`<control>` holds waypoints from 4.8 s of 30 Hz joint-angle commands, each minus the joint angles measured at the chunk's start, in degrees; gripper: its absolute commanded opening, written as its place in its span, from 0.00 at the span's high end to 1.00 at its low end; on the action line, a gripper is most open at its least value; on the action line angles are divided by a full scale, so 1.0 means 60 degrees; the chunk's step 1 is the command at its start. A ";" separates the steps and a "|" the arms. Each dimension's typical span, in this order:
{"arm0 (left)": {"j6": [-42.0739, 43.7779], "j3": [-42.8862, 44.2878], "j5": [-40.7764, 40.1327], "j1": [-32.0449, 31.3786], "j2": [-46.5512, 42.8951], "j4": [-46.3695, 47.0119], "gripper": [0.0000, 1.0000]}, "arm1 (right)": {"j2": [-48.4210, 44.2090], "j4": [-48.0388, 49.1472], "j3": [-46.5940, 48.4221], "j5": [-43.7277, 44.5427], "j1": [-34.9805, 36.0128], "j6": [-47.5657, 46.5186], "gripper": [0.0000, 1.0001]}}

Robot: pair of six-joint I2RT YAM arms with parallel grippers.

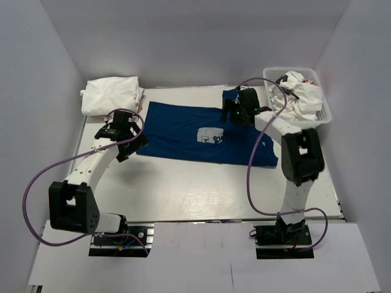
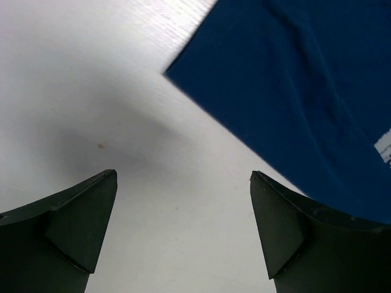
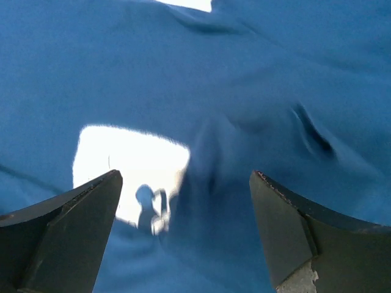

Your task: Fold and stack the t-shirts

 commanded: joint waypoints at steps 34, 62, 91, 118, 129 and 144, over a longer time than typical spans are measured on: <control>0.0998 0.1880 0.1626 -0.0042 0.3497 0.2905 0.00 | -0.1999 -0.0111 -0.2577 -0.0521 -0.1021 0.1003 0.10; -0.0376 -0.2836 0.1319 -0.0056 -0.0188 0.0318 0.00 | -0.7683 -0.1513 -0.8882 -0.0811 -0.0758 0.1871 0.10; 0.0690 0.4867 0.0322 0.0690 0.5765 0.0562 0.00 | 0.1682 -0.2802 0.3974 0.1766 -0.0786 -0.0971 0.10; 0.1701 0.5733 0.1831 0.0954 0.7599 0.1208 1.00 | 0.4044 -0.1677 0.5662 -0.0489 -0.1446 -0.0707 0.75; 0.2139 0.5192 0.1523 0.0954 0.6018 0.1384 1.00 | 0.1693 -0.0989 0.3777 -0.0826 -0.1329 -0.1512 1.00; 0.3459 0.2658 0.2387 0.0764 0.3379 0.2263 1.00 | -0.4758 -0.0474 -0.3257 -0.0211 -0.1167 -0.1413 1.00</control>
